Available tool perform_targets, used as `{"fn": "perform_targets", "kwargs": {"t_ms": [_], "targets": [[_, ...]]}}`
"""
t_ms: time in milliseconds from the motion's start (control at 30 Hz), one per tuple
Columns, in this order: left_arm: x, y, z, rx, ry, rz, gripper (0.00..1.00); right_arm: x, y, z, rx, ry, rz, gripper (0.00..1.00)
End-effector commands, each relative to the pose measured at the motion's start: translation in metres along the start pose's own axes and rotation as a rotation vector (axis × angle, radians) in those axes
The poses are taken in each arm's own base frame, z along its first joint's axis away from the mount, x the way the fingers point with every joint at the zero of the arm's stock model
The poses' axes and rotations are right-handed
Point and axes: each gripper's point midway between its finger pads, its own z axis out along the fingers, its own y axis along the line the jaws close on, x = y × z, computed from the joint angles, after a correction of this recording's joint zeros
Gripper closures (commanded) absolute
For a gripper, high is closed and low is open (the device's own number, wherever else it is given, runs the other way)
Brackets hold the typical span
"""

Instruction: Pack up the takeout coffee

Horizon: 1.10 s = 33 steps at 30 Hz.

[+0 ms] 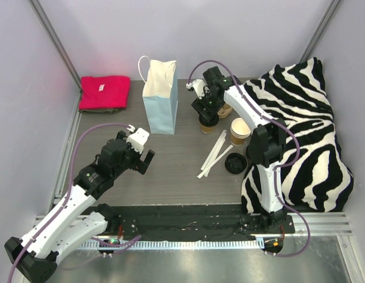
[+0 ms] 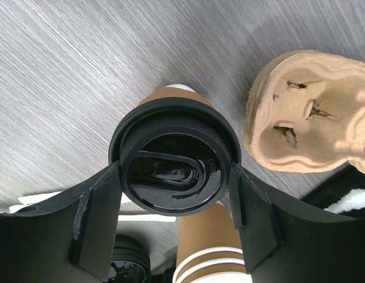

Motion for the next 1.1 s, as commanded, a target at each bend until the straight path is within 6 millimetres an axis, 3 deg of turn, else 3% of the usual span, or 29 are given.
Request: {"fn": "perform_targets", "kwargs": {"t_ms": [0, 333, 500, 567, 667, 767, 933, 1033, 1067], "targets": [[-0.025, 0.002, -0.005, 0.009, -0.071, -0.034, 0.0, -0.012, 0.002, -0.005, -0.013, -0.037, 0.021, 0.27], [-0.023, -0.001, -0.006, 0.018, -0.06, -0.043, 0.0, -0.015, 0.004, -0.009, -0.023, -0.051, 0.037, 0.09], [-0.023, -0.001, -0.007, 0.023, -0.059, -0.046, 0.0, -0.032, -0.002, -0.032, -0.01, -0.112, 0.057, 0.07], [-0.024, -0.001, -0.008, 0.023, -0.059, -0.047, 0.0, -0.05, -0.007, -0.053, -0.015, -0.185, 0.077, 0.06], [-0.025, -0.001, -0.008, 0.022, -0.059, -0.057, 0.0, -0.066, -0.03, -0.083, 0.009, -0.28, 0.141, 0.05], [-0.027, -0.002, -0.006, 0.026, -0.054, -0.069, 0.01, -0.061, -0.059, -0.096, 0.068, -0.305, 0.183, 0.08], [-0.032, -0.004, -0.002, 0.031, -0.056, -0.096, 0.01, -0.028, -0.119, -0.096, 0.152, -0.311, 0.416, 0.24], [-0.034, -0.004, 0.001, 0.03, -0.057, -0.112, 0.0, -0.016, -0.138, -0.097, 0.2, -0.334, 0.593, 0.31], [-0.034, -0.004, 0.002, 0.031, -0.057, -0.112, 0.0, -0.012, -0.142, -0.087, 0.225, -0.339, 0.66, 0.34]]}}
